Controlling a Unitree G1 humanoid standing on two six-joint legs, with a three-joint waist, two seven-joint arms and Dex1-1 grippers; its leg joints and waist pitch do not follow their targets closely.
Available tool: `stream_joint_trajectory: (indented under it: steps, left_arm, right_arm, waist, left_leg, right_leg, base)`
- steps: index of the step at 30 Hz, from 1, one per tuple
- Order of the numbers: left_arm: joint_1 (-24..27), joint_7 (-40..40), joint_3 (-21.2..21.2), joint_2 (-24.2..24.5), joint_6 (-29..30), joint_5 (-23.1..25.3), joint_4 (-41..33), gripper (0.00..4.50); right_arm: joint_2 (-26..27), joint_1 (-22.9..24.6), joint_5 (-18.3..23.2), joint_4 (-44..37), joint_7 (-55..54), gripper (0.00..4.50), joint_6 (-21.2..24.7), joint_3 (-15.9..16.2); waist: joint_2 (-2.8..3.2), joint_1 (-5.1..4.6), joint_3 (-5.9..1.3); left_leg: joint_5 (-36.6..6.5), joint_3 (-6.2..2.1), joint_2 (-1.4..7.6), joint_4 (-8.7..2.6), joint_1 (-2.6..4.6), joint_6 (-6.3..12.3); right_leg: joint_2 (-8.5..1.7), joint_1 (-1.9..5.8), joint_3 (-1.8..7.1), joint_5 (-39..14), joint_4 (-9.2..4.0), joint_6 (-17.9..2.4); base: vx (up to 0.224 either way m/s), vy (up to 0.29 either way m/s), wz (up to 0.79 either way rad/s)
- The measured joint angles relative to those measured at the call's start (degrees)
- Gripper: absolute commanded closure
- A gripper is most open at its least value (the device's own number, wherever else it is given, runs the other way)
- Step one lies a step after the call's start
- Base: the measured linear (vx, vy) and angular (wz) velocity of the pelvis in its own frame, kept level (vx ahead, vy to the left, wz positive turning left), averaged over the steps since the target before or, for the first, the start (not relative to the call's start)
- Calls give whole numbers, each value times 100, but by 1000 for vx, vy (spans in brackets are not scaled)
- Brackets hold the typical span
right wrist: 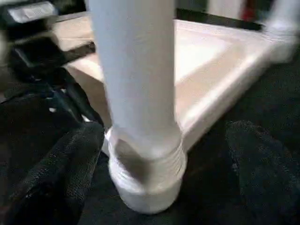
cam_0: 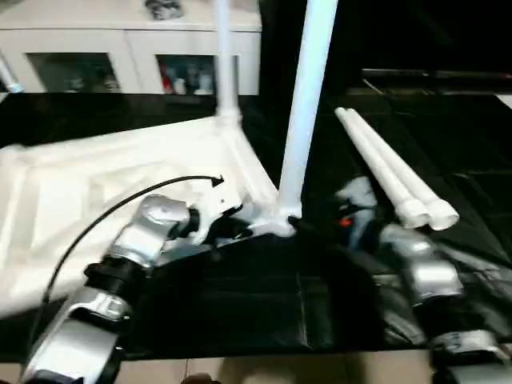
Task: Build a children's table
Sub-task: Rotate leg to tighten
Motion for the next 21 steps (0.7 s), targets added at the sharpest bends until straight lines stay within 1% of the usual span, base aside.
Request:
stream_joint_trajectory:
  steps: [3, 5, 7, 10, 11, 12, 13, 14, 17, 18, 21]
  left_arm:
    - [-2, -369, -94, 66, -178, -67, 65, 450]
    - [-23, -601, -118, 89, -305, -96, 157, 450]
    - [-34, -813, -155, 120, -383, -119, 191, 450]
    - [-44, -1061, -228, 148, -451, -142, 190, 450]
    - [-45, -1116, -238, 149, -457, -146, 189, 450]
    - [-45, -1171, -257, 157, -473, -150, 187, 450]
    - [-46, -1231, -283, 171, -493, -156, 182, 450]
    - [-46, -1244, -293, 180, -500, -157, 182, 450]
    - [-52, -1249, -323, 205, -562, -155, 183, 450]
    - [-52, -1249, -324, 208, -574, -152, 184, 450]
    - [-57, -1262, -330, 209, -618, -146, 190, 450]
  right_arm:
    - [-247, -121, -1, -33, 509, 4, -14, 200]
    - [-384, -156, -8, -36, 922, 4, 10, 429]
    - [-410, -171, -111, -25, 1208, 4, 12, 655]
    - [-353, -295, -219, 57, 1368, 4, -25, 845]
    - [-342, -338, -229, 69, 1391, 21, -32, 865]
    - [-332, -381, -247, 104, 1406, 21, -68, 876]
    - [-316, -431, -294, 177, 1448, 43, -124, 887]
    - [-298, -458, -316, 236, 1491, 43, -159, 902]
    - [-262, -500, -331, 331, 1535, 70, -218, 985]
    - [-257, -525, -334, 370, 1564, 70, -218, 1011]
    - [-262, -569, -369, 459, 1705, 103, -205, 1114]
  waist:
    - [0, 22, 0]
    - [0, 47, 0]
    - [0, 65, 0]
    - [0, 97, 0]
    - [0, 111, 0]
    - [-1, 122, 0]
    - [-3, 129, -2]
    - [-3, 130, -2]
    - [-3, 123, -2]
    - [-3, 122, -2]
    - [-3, 125, -2]
  left_leg:
    - [-1, 2, 0, 6, 4, -5]
    - [0, 2, 0, 6, 7, -6]
    - [0, 2, 0, 8, 7, -6]
    - [0, 2, 0, 10, 6, -6]
    - [0, 2, 0, 10, 6, -6]
    - [0, 2, 0, 11, 6, -6]
    - [0, 2, 0, 11, 5, -6]
    - [0, 2, 0, 12, 5, -6]
    - [0, 2, 0, 12, 6, -6]
    - [0, 2, 0, 12, 6, -6]
    - [0, 2, 0, 13, 5, -6]
  right_leg:
    - [-2, 3, 0, 1, 8, -1]
    - [-3, 5, -1, -2, 13, 3]
    - [-3, 5, 0, -16, 16, 26]
    - [-4, 4, 0, -15, 17, 26]
    - [-5, 5, 0, -15, 17, 26]
    - [-6, 6, 0, -15, 17, 26]
    - [-6, 6, 0, -12, 17, 21]
    - [-6, 7, 0, -6, 17, 11]
    - [-6, 6, 0, 1, 17, -1]
    - [-6, 6, 0, 1, 19, -1]
    - [-6, 6, 0, -17, 18, 28]
  base:
    - [0, 0, 0]
    - [0, 0, 0]
    - [0, 0, 0]
    - [0, 0, 0]
    - [0, 0, 0]
    - [0, 0, 0]
    - [0, 0, 0]
    - [0, 0, 0]
    - [0, 0, 0]
    - [0, 0, 0]
    - [0, 0, 0]
